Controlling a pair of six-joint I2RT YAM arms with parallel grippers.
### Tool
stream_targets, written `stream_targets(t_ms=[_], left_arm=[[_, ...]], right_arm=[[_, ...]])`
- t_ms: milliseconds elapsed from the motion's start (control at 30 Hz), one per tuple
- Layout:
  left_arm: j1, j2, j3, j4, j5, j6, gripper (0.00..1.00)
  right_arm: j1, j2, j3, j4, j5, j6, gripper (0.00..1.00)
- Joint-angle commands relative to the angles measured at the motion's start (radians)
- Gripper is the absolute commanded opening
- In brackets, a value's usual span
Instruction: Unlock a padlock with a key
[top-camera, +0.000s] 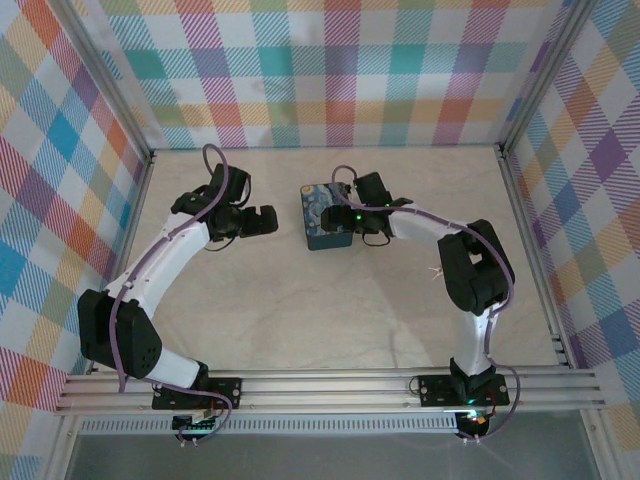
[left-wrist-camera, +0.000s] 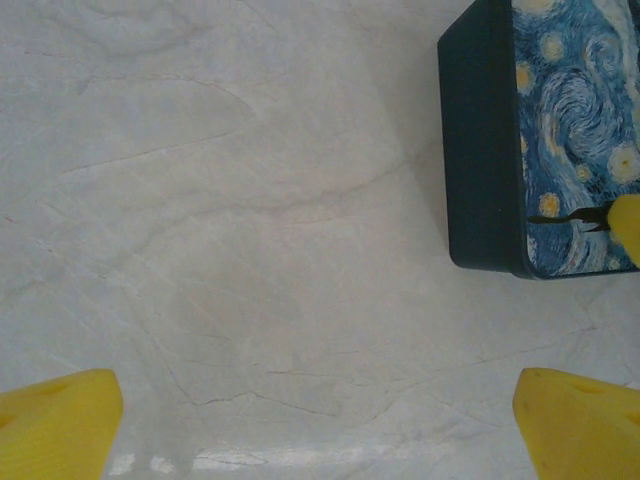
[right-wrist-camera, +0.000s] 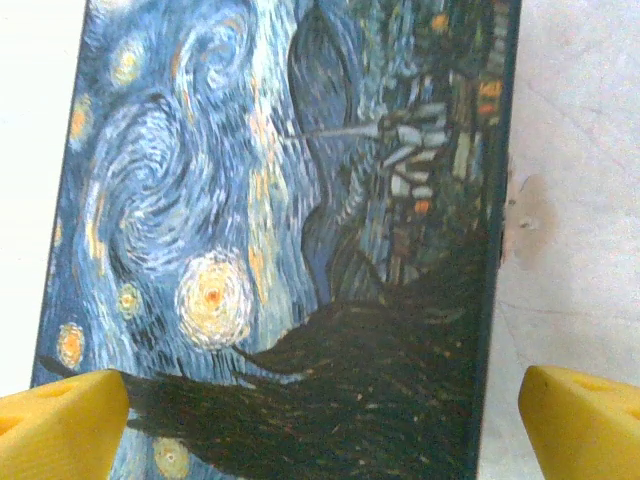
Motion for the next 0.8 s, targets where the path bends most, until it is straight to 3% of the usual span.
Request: stream_targets(t_ms=[0, 133, 233, 400, 433, 567, 667, 767], left_arm=[[0.01, -0.003, 0.033, -0.016, 0.001, 0.014, 1.0], [0.012, -0.013, 0.055, -0.013, -0.047, 0.049, 1.0], [0.014, -0.036, 0.019, 0.091, -0.136, 0.079, 1.0], [0.034, -0.168, -0.312, 0.622, -0.293, 0.317, 1.0], [0.052, -0.181, -0.36, 0.665, -0.325, 0.338, 1.0], [0.184, -0.155, -0.461, 0.714, -0.35, 0.324, 1.0], [0.223, -0.132, -0.607, 0.909, -0.34, 0.364, 1.0], [0.25, -0.087, -0.713, 1.11, -0.245, 0.352, 1.0]], right_arm=[[0.005, -0.004, -0.004, -0.029, -0.012, -0.028, 1.0], [0.002, -0.059, -0.007, -0.033, -0.018, -0.016, 1.0], [-0.015, -0.134, -0.041, -0.029, 0.041, -0.039, 1.0], [-0.108, -0.346, -0.272, 0.141, 0.248, -0.132, 1.0], [-0.13, -0.378, -0.316, 0.173, 0.267, -0.159, 1.0], [-0.248, -0.497, -0.522, 0.313, 0.327, -0.33, 1.0], [-0.348, -0.528, -0.601, 0.332, 0.339, -0.331, 1.0], [-0.434, -0.546, -0.715, 0.467, 0.268, -0.298, 1.0]])
